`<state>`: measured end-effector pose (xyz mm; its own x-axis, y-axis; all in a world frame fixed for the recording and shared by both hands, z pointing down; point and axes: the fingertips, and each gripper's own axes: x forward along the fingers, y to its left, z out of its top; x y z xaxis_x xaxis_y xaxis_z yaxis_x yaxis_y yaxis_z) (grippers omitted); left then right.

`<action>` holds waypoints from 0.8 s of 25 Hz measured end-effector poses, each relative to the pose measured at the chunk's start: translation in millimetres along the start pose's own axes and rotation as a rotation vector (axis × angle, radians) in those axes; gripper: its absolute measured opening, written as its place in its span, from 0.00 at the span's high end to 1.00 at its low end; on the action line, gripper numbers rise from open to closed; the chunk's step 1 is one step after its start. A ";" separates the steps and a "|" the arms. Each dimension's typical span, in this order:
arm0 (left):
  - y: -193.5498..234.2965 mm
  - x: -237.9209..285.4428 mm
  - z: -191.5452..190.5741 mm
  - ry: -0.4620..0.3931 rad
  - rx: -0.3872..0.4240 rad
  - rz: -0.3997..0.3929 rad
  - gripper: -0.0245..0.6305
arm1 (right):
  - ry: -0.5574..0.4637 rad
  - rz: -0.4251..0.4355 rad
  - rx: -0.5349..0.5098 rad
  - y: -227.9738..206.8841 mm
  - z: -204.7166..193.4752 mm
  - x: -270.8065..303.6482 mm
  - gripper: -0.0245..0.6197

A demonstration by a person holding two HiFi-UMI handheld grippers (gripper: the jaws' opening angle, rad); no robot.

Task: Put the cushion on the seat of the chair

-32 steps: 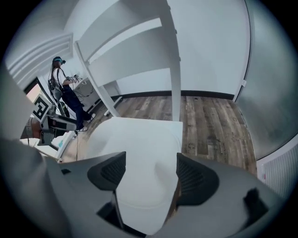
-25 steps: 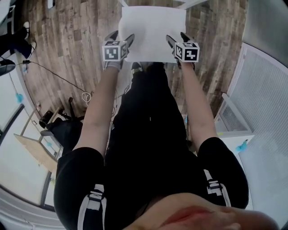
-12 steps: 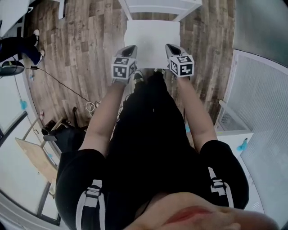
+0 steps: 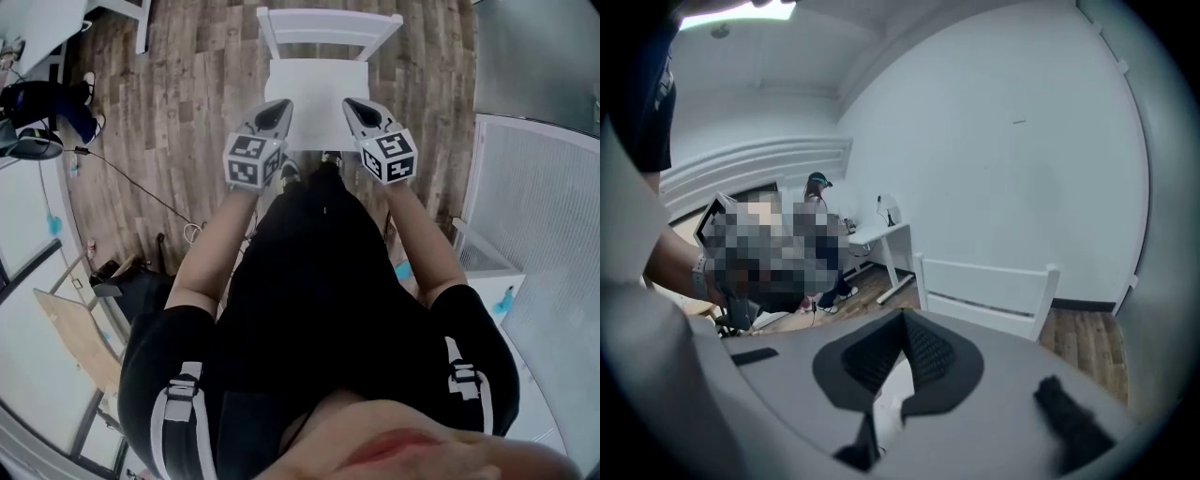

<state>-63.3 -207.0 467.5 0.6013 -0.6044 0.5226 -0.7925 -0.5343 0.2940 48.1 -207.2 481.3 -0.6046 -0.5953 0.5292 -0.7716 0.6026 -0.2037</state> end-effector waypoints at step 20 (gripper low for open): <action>-79.4 -102.8 192.5 -0.404 0.290 -0.074 0.95 | -0.448 0.064 -0.207 66.9 206.1 -117.2 0.94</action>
<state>-42.6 -216.2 236.4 0.6917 -0.7085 0.1398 -0.7199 -0.6920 0.0546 26.6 -206.7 235.8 -0.7100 -0.6963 0.1056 -0.7022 0.7112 -0.0321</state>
